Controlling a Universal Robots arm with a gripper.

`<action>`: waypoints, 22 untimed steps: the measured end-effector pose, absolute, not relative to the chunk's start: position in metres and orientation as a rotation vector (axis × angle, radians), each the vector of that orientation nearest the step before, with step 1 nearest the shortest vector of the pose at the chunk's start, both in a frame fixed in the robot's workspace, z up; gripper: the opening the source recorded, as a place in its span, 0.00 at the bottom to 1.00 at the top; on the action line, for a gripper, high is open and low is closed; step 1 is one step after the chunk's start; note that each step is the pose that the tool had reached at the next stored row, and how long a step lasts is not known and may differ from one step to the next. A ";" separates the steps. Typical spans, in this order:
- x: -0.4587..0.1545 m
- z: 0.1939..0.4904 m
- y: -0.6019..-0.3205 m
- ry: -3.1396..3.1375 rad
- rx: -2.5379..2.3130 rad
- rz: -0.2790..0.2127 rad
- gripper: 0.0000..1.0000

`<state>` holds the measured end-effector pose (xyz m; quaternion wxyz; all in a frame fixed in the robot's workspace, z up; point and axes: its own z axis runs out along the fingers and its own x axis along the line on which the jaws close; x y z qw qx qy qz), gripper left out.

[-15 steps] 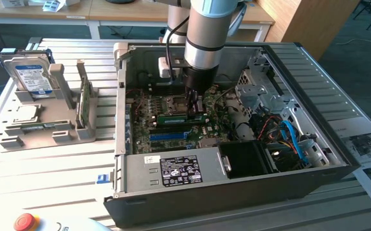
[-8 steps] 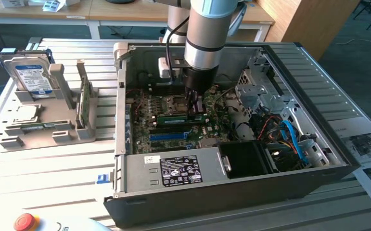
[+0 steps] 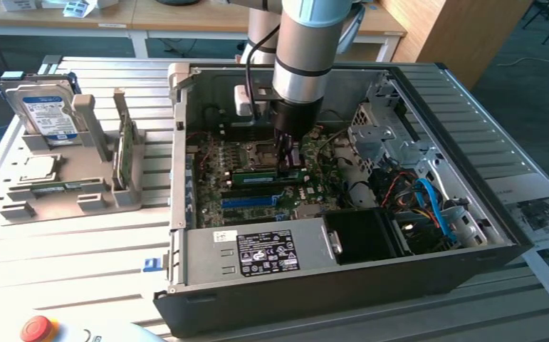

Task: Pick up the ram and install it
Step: 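Insert the ram into the slot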

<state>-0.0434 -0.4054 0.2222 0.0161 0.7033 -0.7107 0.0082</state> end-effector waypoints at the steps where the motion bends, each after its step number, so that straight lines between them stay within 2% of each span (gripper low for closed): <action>1: -0.043 0.222 -0.405 -2.210 2.187 0.025 0.12; 8: -0.043 0.222 -0.405 -2.210 2.187 0.025 0.13; 9: -0.043 0.222 -0.405 -2.210 2.187 0.025 0.18; 11: -0.043 0.222 -0.406 -2.210 2.187 0.026 0.18; 12: -0.043 0.222 -0.406 -2.210 2.187 0.026 0.25; 22: -0.041 0.222 -0.406 -2.210 2.187 0.025 0.25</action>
